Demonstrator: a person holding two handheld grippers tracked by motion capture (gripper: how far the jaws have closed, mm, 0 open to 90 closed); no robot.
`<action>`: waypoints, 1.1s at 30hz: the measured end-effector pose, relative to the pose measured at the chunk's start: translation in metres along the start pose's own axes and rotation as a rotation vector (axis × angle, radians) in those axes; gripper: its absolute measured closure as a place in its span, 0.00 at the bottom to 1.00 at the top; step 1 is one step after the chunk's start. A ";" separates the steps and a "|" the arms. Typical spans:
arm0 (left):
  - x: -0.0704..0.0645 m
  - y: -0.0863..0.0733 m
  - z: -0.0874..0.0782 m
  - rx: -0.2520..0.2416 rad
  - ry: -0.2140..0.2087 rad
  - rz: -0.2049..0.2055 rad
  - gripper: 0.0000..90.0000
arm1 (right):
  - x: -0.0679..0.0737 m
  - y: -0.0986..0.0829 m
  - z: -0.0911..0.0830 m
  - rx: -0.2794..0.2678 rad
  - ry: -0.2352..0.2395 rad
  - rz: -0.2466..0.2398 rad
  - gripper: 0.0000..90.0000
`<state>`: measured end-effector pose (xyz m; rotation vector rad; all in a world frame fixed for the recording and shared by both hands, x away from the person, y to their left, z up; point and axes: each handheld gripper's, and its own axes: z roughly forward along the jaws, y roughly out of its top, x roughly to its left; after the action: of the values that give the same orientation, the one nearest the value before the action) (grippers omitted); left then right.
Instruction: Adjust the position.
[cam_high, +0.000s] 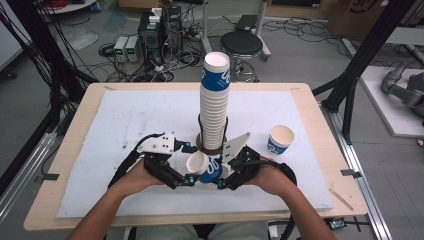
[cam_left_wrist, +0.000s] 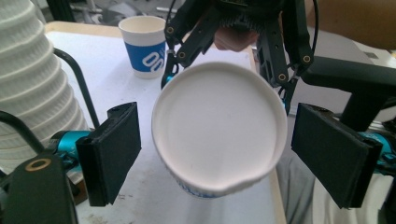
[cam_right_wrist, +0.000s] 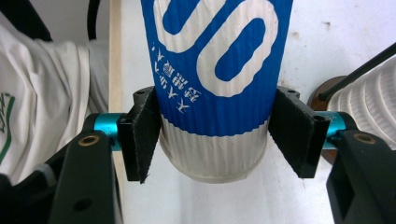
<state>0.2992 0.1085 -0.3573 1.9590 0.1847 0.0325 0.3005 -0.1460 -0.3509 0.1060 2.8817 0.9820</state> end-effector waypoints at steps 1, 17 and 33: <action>0.001 0.000 0.001 0.012 -0.002 0.000 0.18 | 0.000 0.001 0.000 0.011 -0.001 -0.005 0.41; 0.003 -0.003 0.013 0.115 -0.026 0.000 0.30 | 0.004 0.024 0.005 0.241 -0.022 -0.091 0.41; 0.003 -0.005 0.008 0.069 -0.003 0.050 0.34 | 0.002 0.017 -0.002 0.133 -0.031 -0.068 0.24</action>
<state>0.3022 0.1037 -0.3648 2.0323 0.1367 0.0562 0.2991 -0.1331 -0.3390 0.0319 2.8984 0.7707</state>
